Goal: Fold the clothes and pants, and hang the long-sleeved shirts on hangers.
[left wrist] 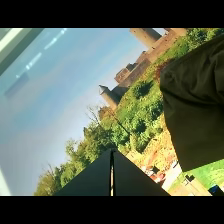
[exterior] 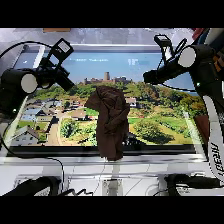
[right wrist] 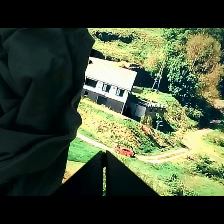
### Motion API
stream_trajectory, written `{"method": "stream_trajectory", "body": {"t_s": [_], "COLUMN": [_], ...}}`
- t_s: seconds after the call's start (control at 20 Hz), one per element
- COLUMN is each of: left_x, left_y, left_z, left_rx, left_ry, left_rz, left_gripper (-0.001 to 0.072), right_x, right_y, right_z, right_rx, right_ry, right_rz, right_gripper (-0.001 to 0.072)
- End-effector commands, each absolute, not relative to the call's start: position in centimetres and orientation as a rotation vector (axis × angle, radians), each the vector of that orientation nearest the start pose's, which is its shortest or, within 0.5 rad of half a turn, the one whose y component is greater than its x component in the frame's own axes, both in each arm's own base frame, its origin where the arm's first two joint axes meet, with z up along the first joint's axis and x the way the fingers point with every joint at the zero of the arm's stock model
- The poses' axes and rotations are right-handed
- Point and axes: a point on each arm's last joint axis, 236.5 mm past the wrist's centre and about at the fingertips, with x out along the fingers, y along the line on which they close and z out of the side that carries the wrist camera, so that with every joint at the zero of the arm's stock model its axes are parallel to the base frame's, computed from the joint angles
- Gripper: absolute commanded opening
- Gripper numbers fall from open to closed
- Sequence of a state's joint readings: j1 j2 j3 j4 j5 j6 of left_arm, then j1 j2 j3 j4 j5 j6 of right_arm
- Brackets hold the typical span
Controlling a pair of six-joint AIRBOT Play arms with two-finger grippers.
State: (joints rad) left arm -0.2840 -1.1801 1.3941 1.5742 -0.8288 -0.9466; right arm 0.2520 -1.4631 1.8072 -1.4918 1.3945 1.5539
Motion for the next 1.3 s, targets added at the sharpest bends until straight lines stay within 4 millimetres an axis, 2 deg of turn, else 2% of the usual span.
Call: {"method": "stream_trajectory", "body": {"t_s": [0.0, 0.55, 0.75, 0.95, 1.05, 1.25], "left_x": [45.7, 45.7, 45.7, 45.8, 45.5, 45.4], "left_y": [-13.2, -13.2, -13.2, -13.4, -14.2, -16.5], "left_z": [19.5, 19.5, 19.6, 19.3, 18.6, 16.9], "left_rx": [0.691, 0.691, 0.690, 0.690, 0.635, 0.463], "left_ry": [0.507, 0.507, 0.507, 0.512, 0.533, 0.584], "left_rz": [-0.455, -0.455, -0.455, -0.460, -0.487, -0.543], "left_gripper": [0.0011, 0.0011, 0.0011, 0.0011, 0.0011, 0.0011], "right_x": [44.6, 44.6, 46.1, 45.0, 44.1, 44.4], "right_y": [13.4, 13.4, 13.9, 14.1, 13.8, 13.8], "right_z": [15.3, 15.3, 16.3, 15.1, 14.1, 13.4], "right_rx": [-0.094, -0.094, -0.076, -0.075, -0.088, -0.091], "right_ry": [1.051, 1.050, 0.972, 1.041, 1.099, 1.109], "right_rz": [0.300, 0.300, 0.306, 0.320, 0.320, 0.316], "right_gripper": [0.0011, 0.0011, 0.0011, 0.0011, 0.0011, 0.0011]}}
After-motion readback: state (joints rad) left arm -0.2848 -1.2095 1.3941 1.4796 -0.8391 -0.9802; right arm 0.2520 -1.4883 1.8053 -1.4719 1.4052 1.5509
